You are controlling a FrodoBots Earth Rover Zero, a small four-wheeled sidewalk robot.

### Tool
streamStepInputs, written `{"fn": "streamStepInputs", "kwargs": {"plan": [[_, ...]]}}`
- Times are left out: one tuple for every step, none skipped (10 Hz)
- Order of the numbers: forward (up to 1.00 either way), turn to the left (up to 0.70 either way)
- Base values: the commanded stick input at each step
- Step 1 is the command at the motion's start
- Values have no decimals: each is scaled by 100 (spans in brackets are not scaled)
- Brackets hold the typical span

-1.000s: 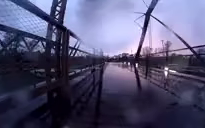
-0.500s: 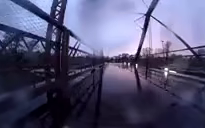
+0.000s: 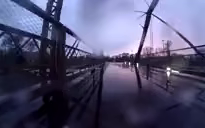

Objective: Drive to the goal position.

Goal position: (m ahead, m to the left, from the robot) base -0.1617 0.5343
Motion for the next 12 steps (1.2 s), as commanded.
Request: {"fn": "streamStepInputs", "kwargs": {"plan": [[70,0],[70,0],[70,0],[70,0],[70,0],[70,0],[70,0],[70,0],[68,0],[40,0],[0,0],[0,0]]}}
